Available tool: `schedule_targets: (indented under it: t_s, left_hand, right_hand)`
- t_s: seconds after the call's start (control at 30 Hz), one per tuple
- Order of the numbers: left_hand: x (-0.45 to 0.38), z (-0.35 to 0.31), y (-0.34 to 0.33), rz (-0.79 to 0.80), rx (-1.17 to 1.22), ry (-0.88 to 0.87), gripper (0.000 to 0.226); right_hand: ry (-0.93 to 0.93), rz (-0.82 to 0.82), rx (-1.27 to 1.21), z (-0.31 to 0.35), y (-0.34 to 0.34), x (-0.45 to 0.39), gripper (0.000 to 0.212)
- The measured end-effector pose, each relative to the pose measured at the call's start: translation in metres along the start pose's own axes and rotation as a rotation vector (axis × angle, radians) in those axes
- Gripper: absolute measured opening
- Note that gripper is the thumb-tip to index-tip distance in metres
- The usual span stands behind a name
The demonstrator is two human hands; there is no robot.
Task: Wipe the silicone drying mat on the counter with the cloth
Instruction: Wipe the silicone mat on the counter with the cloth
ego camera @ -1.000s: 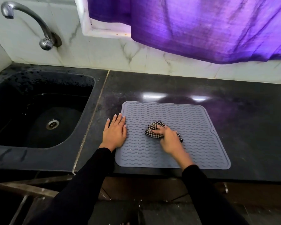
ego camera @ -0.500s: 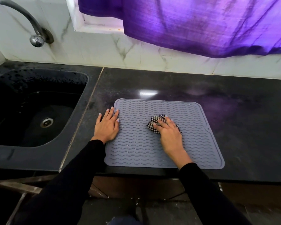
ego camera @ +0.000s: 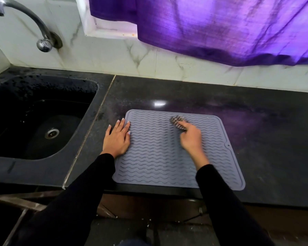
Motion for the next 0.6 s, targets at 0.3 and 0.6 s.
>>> schedule_targets:
  t_s: [0.3,0.6]
  left_hand:
    - [0.0,0.003,0.001,-0.011,0.014,0.008,0.068]
    - [0.002,0.0,0.004,-0.014,0.009,0.03,0.065]
  right_hand:
    - [0.381,0.236,0.518,-0.006,-0.04,0.021,0.069]
    - [-0.018,0.299,0.2,-0.025,0.016,-0.013,0.048]
Point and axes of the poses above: each hand's wrist, its own x-axis away from the middle knuckle, its own y-axis out of the back of the hand, z = x × y, the point moved 10 cm from there along -x, towards the middle knuckle, and after that the axes turned 13 degrees about -x, right-handed, at the moved point
